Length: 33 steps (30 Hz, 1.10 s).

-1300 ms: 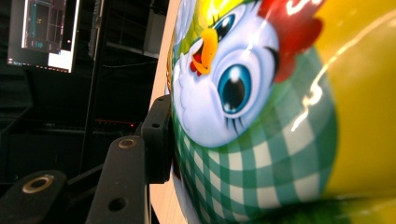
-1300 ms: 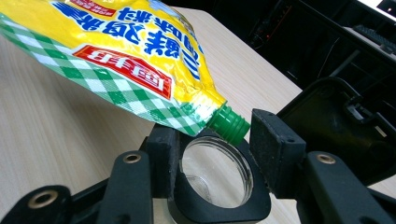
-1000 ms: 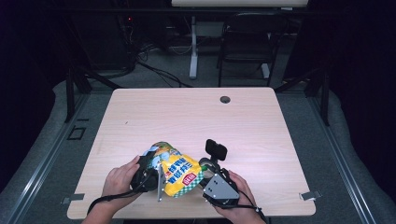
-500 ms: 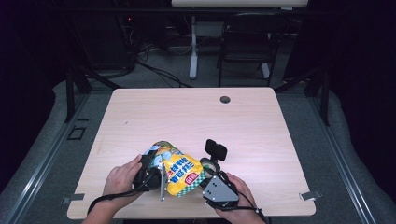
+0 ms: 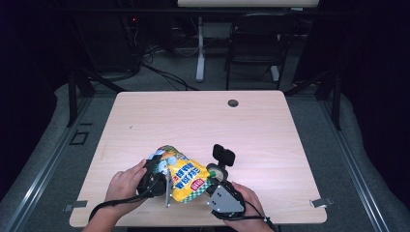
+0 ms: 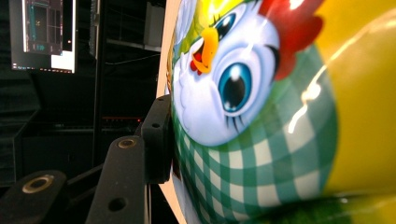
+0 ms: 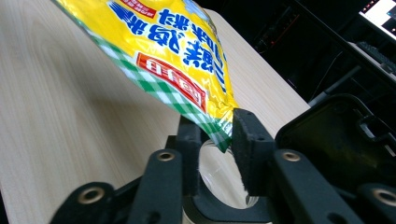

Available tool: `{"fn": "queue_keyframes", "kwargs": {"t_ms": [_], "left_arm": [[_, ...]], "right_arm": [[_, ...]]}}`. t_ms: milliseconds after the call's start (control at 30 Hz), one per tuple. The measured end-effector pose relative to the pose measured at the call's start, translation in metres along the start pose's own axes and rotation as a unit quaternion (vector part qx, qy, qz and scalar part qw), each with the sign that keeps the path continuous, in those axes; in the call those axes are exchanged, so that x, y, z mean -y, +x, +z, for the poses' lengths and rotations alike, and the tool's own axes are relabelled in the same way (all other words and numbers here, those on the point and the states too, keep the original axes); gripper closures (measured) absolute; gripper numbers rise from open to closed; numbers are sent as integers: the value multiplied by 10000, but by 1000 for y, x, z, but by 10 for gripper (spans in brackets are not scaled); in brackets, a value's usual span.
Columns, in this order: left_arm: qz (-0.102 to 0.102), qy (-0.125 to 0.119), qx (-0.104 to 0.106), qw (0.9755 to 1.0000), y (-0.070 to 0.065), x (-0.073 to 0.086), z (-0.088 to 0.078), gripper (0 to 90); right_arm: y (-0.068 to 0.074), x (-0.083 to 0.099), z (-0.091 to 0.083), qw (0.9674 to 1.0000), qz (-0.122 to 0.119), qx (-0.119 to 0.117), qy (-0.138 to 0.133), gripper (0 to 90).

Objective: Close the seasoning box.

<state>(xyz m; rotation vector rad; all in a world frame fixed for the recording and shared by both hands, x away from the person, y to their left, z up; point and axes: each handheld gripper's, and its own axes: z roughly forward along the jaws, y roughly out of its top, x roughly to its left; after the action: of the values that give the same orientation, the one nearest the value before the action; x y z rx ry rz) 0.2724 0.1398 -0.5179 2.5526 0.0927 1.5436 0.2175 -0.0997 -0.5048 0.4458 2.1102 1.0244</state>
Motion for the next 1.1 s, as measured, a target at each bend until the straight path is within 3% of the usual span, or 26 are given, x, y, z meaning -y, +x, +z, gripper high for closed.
{"fn": "queue_keyframes", "kwargs": {"t_ms": [700, 1100], "left_arm": [[133, 55, -71, 9999, 2, -2, 0, 551], [250, 96, -104, 9996, 4, -4, 0, 552]], "right_arm": [[6, -1, 2, 9986, -449, 179, 192, 896], [9, -2, 2, 9980, -528, 244, 238, 900]]}}
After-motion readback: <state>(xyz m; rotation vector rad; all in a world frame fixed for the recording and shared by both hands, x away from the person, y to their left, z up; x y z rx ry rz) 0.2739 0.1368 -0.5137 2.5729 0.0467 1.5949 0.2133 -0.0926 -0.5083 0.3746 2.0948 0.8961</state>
